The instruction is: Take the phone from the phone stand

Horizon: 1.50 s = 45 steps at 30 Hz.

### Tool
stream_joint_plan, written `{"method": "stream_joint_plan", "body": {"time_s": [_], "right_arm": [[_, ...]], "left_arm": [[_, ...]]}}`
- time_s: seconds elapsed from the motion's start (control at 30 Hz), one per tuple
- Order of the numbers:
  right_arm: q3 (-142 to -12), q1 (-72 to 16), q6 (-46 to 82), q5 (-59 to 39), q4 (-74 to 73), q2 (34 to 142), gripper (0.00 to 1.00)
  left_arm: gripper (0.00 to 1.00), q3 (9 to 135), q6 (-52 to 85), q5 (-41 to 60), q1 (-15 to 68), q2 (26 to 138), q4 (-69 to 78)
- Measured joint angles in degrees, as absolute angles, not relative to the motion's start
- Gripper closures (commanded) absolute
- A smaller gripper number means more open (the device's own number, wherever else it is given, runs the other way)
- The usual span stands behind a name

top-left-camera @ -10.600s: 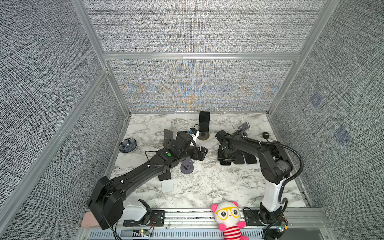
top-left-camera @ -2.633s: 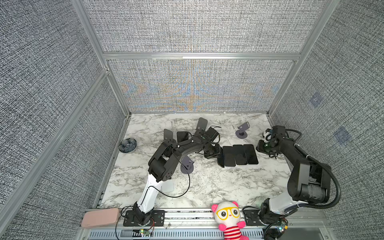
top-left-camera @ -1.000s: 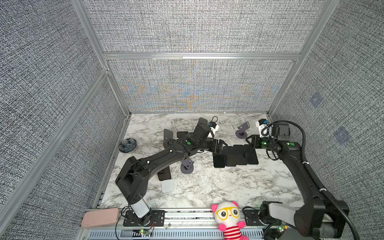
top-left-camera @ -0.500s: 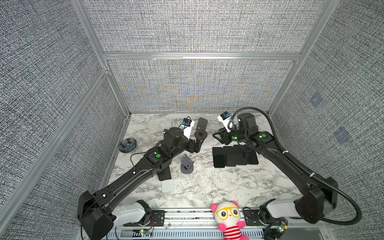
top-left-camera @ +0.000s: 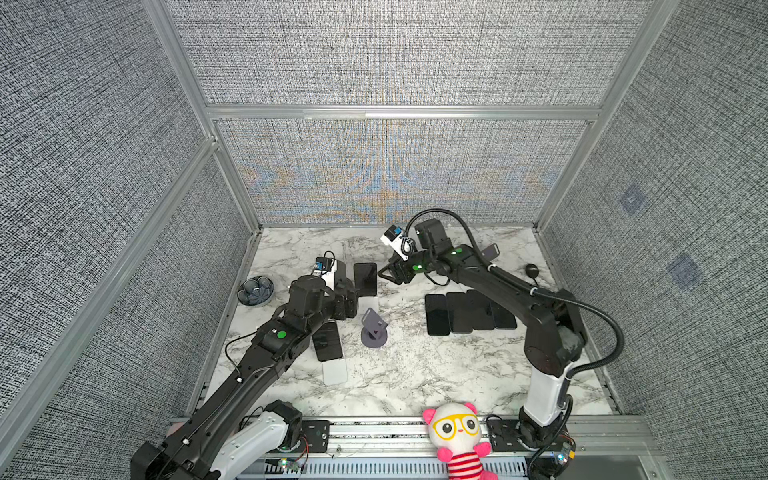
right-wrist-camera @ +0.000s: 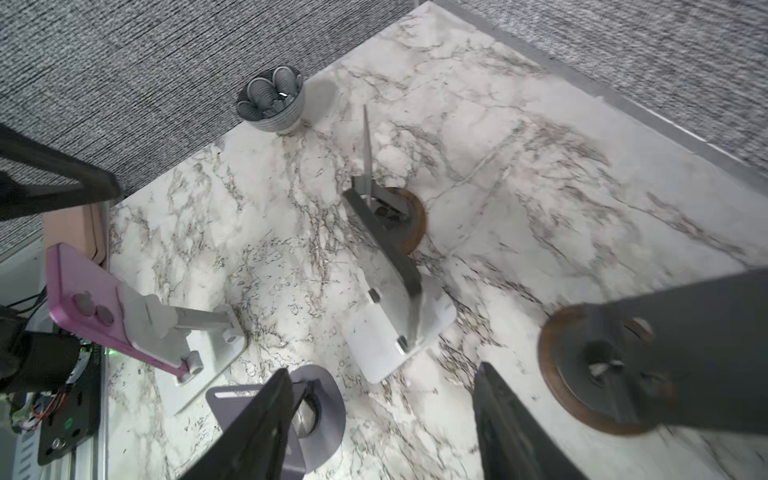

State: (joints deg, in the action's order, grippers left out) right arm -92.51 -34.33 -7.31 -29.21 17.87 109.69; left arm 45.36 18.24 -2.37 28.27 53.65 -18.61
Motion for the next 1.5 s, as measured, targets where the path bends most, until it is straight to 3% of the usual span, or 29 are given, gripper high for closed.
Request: {"method": "stream_joint_plan", "body": {"time_s": [0.3,0.47,0.6,0.73,0.8,0.87,1.1,1.37,1.5], "right_arm": [[-97.71,-34.2,-8.23,-33.69,13.32,117.86,0.39],[-98.85,-34.2,-7.6,-37.39,11.7,120.18,0.48],[-98.91,-34.04,-7.4,-39.33,11.31,120.55,0.6],[-98.89,-33.69,-7.35,-40.25,10.72,120.77,0.87],[-98.72,-33.39,-7.38,-40.62,10.0,120.97,0.9],[-98.59,-33.06,-7.25,-41.12,9.21,121.1,0.99],[-97.62,-32.4,-6.52,-41.17,9.63,119.42,1.0],[-97.45,-29.47,-6.55,-42.35,15.44,109.32,1.0],[-97.93,-25.34,-6.57,-45.63,22.22,105.51,1.0]], "left_arm": [[0.09,42.59,19.11,-0.01,25.45,51.2,-20.43],[0.09,42.22,19.11,0.82,25.23,51.62,-20.12],[0.09,42.04,19.11,1.58,25.17,51.96,-19.46],[0.11,41.65,19.11,1.67,25.04,52.45,-19.29],[0.11,41.65,19.11,1.69,25.04,52.62,-19.22],[0.11,41.65,19.14,1.69,25.04,52.77,-18.96],[0.11,41.78,19.14,1.58,24.99,53.15,-18.92],[0.11,44.07,17.8,5.41,24.99,54.59,-17.39],[0.18,45.25,15.75,11.66,24.99,56.4,-15.44]]}}
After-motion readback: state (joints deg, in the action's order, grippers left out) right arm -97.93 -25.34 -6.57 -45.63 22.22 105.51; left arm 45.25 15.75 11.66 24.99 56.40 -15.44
